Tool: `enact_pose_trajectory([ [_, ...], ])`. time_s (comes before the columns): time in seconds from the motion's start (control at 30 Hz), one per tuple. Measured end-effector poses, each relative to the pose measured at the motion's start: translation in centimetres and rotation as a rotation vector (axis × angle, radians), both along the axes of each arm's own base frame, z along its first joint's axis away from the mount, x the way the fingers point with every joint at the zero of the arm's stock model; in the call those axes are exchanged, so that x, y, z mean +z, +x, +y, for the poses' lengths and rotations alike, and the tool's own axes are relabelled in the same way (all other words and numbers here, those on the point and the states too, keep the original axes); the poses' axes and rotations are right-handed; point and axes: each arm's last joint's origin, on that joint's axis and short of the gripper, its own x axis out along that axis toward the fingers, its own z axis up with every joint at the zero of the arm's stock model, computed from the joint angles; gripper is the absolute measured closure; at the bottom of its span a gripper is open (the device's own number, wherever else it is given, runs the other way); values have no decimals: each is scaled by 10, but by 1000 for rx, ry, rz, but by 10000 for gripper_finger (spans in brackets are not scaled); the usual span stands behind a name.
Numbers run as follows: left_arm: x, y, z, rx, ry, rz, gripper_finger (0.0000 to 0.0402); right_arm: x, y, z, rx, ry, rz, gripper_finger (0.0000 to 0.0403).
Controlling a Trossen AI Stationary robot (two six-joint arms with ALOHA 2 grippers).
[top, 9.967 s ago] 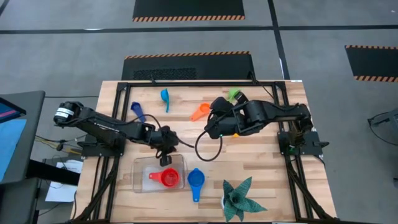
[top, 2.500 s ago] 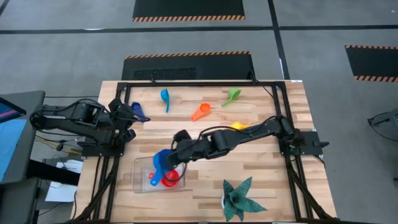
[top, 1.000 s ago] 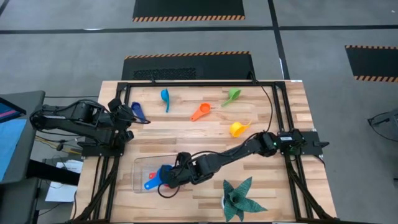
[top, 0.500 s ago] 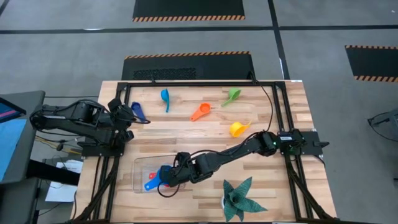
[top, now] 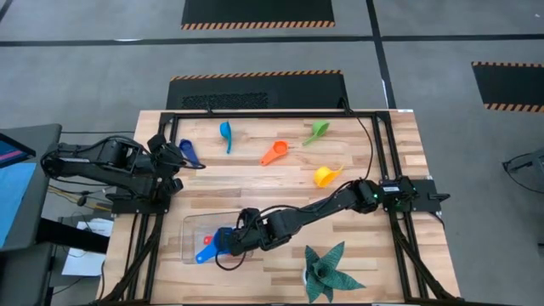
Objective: Nest measuring cups in basket
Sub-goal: Stack the blue measuring cup on top of the red measuring cup in the transparent bin
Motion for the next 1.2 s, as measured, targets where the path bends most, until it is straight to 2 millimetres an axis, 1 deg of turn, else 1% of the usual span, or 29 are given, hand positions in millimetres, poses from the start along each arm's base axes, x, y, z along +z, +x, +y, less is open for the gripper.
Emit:
enact_pose_trajectory([
  [0.13, 0, 0, 0, 0, 0, 0, 402, 1, 1, 1, 16, 25, -9, 303],
  [0.3, 0, 0, 0, -9, 5, 4, 401, 2, 2, 3, 26, 29, -26, 295],
  [0.5, 0, 0, 0, -14, 7, 7, 401, 2, 0, 8, 35, 28, -25, 289],
  [0.93, 0, 0, -1, -26, -14, 10, 401, 2, 0, 6, -11, 54, -21, 274],
  [1.2, 0, 0, -1, -27, -14, 10, 401, 2, -1, 8, -17, 64, -20, 273],
])
